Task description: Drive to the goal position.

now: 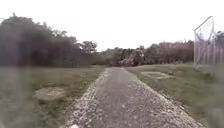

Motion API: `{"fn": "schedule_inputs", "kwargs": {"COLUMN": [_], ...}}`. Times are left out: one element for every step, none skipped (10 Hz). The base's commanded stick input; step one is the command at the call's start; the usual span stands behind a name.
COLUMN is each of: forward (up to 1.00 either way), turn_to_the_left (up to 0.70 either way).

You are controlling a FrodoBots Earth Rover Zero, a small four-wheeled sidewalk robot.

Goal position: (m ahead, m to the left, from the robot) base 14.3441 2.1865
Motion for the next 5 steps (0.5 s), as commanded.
{"fn": "schedule_inputs", "kwargs": {"forward": [0.85, 0.85, 0.85, 0.85, 0.85], "turn_to_the_left": [0.01, 0.01, 0.01, 0.01, 0.01]}}
